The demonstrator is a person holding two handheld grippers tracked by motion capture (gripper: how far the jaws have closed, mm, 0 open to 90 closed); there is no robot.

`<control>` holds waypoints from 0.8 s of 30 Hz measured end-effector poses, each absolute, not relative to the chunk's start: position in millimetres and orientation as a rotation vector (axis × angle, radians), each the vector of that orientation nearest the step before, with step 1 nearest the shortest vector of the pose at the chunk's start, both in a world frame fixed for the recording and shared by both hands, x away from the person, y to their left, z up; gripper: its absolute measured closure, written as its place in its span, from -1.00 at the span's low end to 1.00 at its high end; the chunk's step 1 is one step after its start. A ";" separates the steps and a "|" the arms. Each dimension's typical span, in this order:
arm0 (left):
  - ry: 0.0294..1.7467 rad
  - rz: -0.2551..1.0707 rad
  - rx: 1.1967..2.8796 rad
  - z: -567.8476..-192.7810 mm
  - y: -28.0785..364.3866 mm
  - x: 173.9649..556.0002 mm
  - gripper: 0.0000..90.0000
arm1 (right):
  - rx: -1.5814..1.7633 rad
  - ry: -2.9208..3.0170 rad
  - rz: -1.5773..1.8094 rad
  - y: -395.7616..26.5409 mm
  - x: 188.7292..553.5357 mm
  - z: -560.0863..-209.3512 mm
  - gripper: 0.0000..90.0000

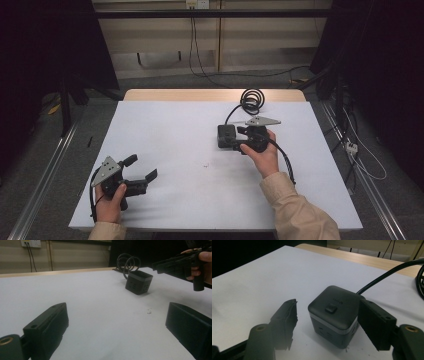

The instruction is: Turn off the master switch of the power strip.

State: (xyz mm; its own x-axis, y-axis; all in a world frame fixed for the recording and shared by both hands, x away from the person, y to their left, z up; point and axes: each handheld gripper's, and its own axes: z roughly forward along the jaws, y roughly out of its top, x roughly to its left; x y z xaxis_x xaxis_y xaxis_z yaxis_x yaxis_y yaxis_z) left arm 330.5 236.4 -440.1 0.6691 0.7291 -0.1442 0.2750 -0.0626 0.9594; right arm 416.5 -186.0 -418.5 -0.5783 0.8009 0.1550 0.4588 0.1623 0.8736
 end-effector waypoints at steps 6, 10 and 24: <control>0.835 0.450 1.638 -440.1 235.1 330.3 -0.90 | 1.211 2.098 1.385 -193.6 408.5 -418.1 -0.44; 0.833 0.451 1.642 -440.2 234.6 330.4 -0.90 | 1.209 2.097 1.388 -198.0 403.3 -416.3 -0.49; 0.832 0.453 1.640 -440.0 234.8 330.4 -0.90 | 1.201 2.099 1.379 -208.4 388.5 -416.6 -0.54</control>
State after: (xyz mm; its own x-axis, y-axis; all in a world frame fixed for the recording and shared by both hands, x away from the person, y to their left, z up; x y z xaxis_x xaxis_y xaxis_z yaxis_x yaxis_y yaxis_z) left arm 330.4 234.8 -440.0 0.6707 0.7277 -0.1437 0.2745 -0.0635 0.9595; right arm 388.5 -208.4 -416.6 -0.5763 0.8035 0.1495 0.4563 0.1645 0.8745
